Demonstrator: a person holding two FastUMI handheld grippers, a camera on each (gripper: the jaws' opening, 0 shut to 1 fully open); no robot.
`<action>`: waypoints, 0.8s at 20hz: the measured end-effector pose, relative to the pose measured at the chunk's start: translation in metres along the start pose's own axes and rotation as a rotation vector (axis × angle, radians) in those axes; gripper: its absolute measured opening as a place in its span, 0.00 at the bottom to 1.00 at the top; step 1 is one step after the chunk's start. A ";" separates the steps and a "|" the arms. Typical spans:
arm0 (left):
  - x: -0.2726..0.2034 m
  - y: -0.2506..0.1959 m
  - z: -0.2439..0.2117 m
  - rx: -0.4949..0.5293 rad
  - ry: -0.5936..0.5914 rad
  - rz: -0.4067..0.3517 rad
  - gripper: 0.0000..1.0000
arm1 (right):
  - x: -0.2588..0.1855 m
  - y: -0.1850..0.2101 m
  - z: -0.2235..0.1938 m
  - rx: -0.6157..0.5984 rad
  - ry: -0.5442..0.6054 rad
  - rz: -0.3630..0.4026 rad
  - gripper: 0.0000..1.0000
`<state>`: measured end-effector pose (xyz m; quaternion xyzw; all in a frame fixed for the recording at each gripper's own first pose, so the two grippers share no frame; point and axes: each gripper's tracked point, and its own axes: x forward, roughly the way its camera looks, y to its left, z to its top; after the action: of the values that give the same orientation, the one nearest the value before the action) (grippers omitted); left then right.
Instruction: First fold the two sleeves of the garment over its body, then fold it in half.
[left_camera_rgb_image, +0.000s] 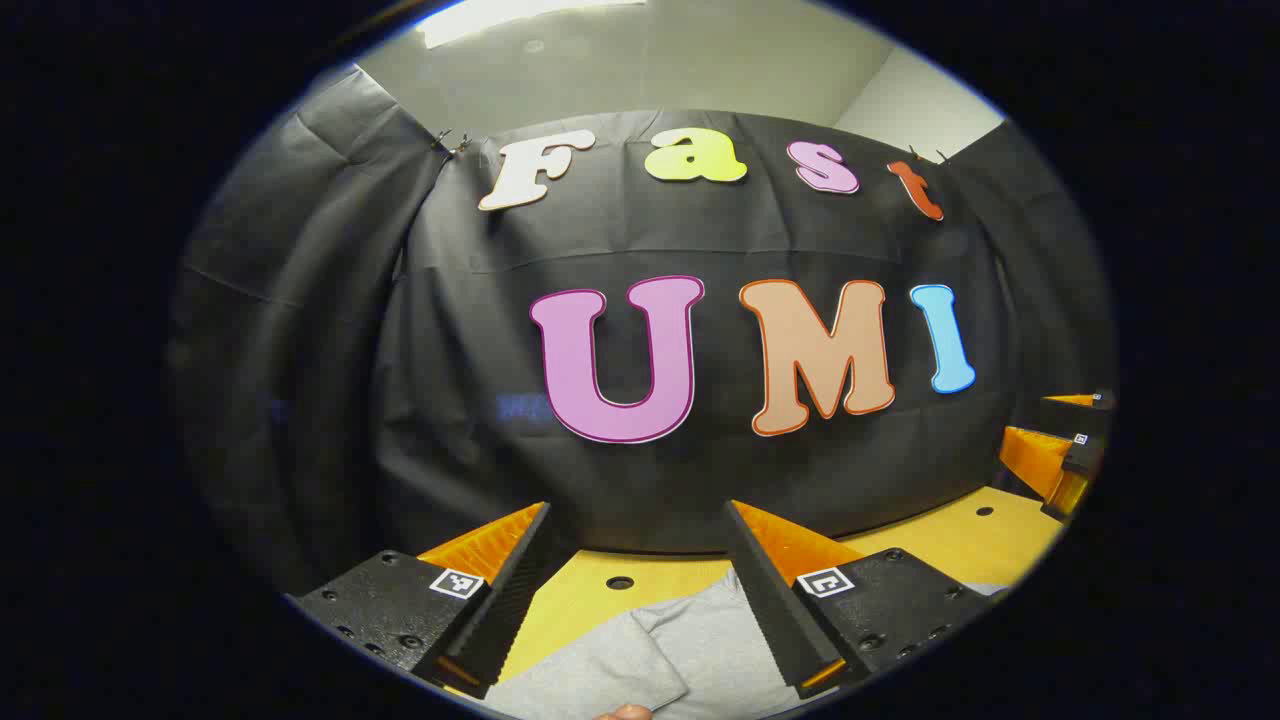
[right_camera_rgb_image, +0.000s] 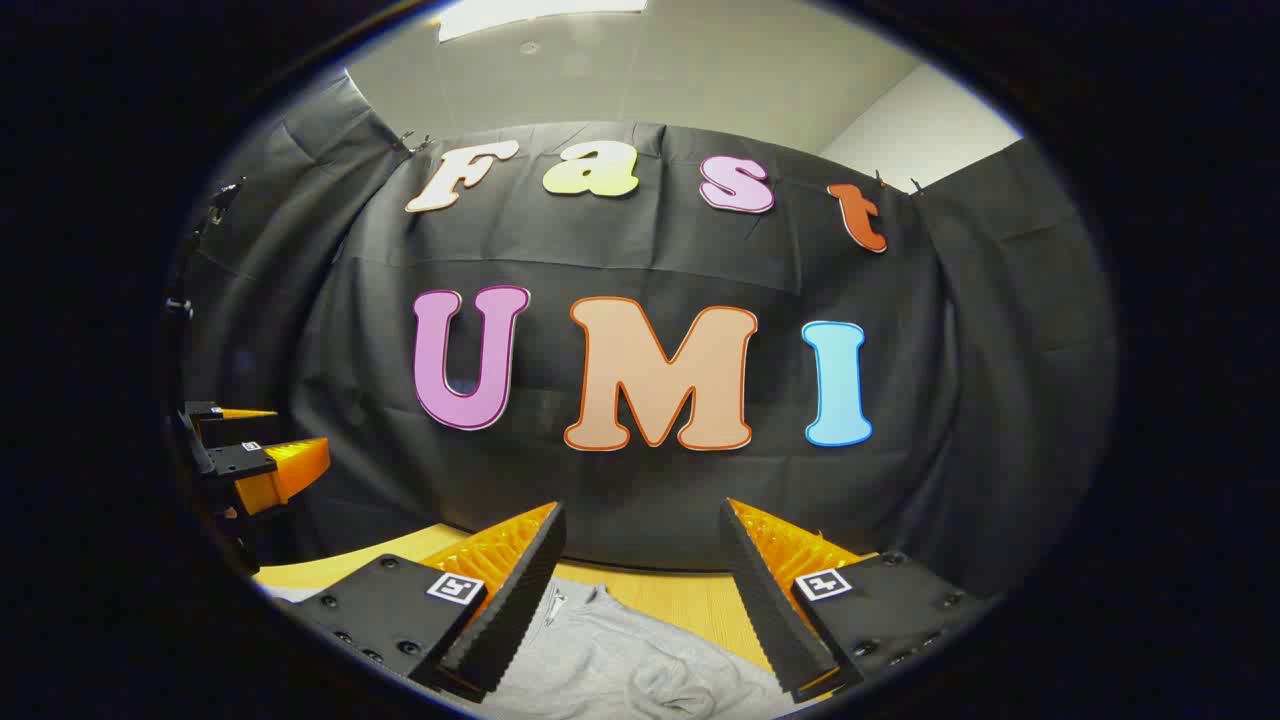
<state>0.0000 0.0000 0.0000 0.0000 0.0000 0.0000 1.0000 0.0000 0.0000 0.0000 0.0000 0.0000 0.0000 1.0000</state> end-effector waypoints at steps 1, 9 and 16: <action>0.001 -0.001 0.003 0.004 -0.004 -0.002 0.97 | 0.002 -0.002 -0.001 -0.002 0.003 -0.003 0.97; 0.011 -0.002 -0.002 0.008 0.001 -0.016 0.97 | 0.012 -0.009 0.001 0.009 0.001 -0.018 0.97; 0.018 0.000 -0.003 0.013 0.000 -0.014 0.98 | 0.016 -0.009 -0.003 0.002 0.011 -0.016 0.97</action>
<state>0.0176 -0.0005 -0.0033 0.0066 0.0002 -0.0069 1.0000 0.0161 -0.0085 -0.0029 0.0009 0.0054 -0.0078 1.0000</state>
